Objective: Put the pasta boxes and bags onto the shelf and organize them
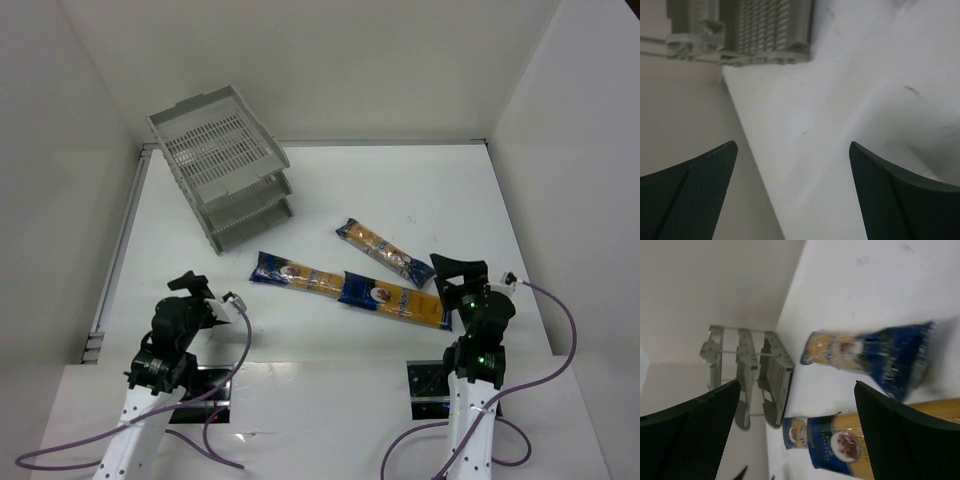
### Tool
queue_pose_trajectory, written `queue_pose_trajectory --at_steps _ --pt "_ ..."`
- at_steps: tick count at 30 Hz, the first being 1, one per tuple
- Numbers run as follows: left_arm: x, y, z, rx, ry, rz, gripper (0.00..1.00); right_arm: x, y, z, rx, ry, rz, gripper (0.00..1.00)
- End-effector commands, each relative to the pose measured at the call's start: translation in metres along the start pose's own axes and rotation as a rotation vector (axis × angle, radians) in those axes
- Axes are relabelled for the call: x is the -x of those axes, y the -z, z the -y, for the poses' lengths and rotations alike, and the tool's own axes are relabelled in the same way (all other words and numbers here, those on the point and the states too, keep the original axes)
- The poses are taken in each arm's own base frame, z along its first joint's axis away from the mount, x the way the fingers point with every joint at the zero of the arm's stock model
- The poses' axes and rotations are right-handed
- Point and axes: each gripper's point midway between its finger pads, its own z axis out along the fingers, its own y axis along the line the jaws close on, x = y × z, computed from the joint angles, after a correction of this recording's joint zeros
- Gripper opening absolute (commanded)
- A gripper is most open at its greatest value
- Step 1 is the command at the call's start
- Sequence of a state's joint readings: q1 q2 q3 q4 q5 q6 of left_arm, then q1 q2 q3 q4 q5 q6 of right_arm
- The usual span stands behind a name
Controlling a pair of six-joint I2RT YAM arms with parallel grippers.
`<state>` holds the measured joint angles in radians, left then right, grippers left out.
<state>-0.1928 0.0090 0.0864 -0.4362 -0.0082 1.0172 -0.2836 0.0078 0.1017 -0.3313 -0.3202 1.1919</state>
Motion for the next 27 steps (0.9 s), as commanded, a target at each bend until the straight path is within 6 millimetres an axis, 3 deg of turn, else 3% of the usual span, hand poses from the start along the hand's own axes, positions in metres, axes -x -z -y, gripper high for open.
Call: queue_pose_trajectory --at_steps 1,3,5,6,10,13,14,20,24,27 --pt "0.001 0.025 -0.076 0.316 0.042 -0.06 1.0 0.0 0.028 -0.076 0.242 0.344 -0.016 1.0" --pt "0.01 0.042 -0.098 0.373 0.038 -0.052 1.0 -0.003 0.035 -0.093 0.272 0.382 -0.033 1.0" --pt "0.02 0.052 -0.106 0.367 0.063 -0.016 1.0 -0.003 0.03 -0.096 0.228 0.408 -0.076 1.0" --pt "0.028 0.064 -0.12 0.407 0.092 0.012 1.0 -0.001 0.027 -0.097 0.212 0.42 -0.084 1.0" --pt "0.041 0.077 -0.147 0.468 0.22 0.049 1.0 0.004 0.027 -0.125 0.265 0.483 -0.072 1.0" --pt "0.048 0.071 -0.152 0.407 0.353 0.037 1.0 0.008 0.028 -0.137 0.282 0.515 -0.058 1.0" --pt "0.056 0.078 -0.164 0.417 0.413 0.058 1.0 0.01 0.028 -0.142 0.29 0.549 -0.049 1.0" --pt "0.077 0.067 -0.163 0.242 0.597 0.041 1.0 0.025 0.036 -0.171 0.306 0.692 0.012 1.0" --pt "0.093 0.063 -0.162 0.149 0.712 0.048 1.0 0.012 0.039 -0.184 0.347 0.736 -0.073 1.0" --pt "0.103 0.069 -0.183 0.19 0.754 0.08 1.0 -0.004 0.036 -0.18 0.334 0.671 -0.186 1.0"
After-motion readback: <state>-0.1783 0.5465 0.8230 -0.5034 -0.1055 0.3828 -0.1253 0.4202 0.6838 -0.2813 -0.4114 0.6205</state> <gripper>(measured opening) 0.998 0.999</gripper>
